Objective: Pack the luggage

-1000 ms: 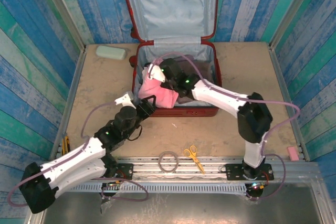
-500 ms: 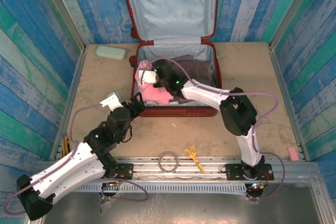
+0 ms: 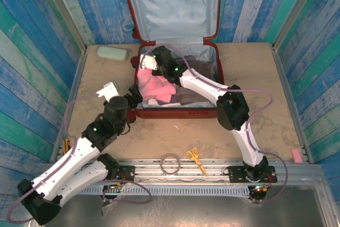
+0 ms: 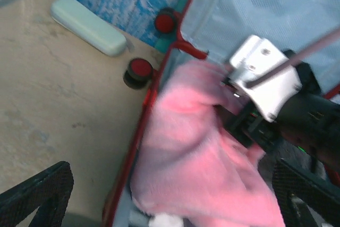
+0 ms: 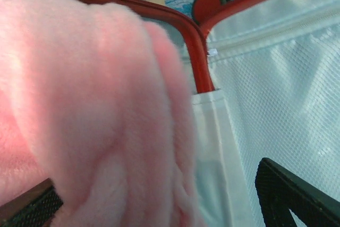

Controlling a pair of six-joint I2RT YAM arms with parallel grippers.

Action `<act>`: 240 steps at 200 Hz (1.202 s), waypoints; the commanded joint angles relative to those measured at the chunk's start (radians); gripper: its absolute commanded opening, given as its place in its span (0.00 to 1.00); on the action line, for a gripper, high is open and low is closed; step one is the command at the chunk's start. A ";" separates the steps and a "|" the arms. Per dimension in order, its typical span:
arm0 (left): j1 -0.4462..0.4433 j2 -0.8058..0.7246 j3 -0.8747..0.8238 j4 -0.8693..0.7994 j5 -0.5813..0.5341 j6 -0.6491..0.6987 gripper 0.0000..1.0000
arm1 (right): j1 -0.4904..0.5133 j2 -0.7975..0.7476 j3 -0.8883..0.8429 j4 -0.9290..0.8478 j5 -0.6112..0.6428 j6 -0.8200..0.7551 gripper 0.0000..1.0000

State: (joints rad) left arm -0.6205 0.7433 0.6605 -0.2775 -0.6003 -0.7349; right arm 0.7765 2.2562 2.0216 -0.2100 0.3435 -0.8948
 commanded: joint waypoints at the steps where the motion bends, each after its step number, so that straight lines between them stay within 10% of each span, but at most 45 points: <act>1: 0.105 0.088 0.095 -0.058 0.153 0.069 0.99 | -0.021 -0.011 0.076 -0.160 0.015 0.119 0.84; 111: 0.254 0.775 0.603 -0.079 0.580 0.144 0.46 | -0.102 -0.176 0.032 -0.237 -0.370 0.424 0.83; 190: 0.292 1.031 0.632 0.081 0.761 0.093 0.35 | -0.120 -0.122 0.032 -0.253 -0.255 0.455 0.48; 240: 0.292 1.017 0.585 0.156 0.781 0.092 0.29 | -0.121 -0.136 0.040 -0.278 -0.393 0.582 0.25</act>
State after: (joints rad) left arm -0.3271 1.7733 1.2728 -0.2161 0.1459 -0.6437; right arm 0.6582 2.1216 2.0541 -0.4568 0.0517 -0.4026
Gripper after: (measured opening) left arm 0.290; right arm 0.262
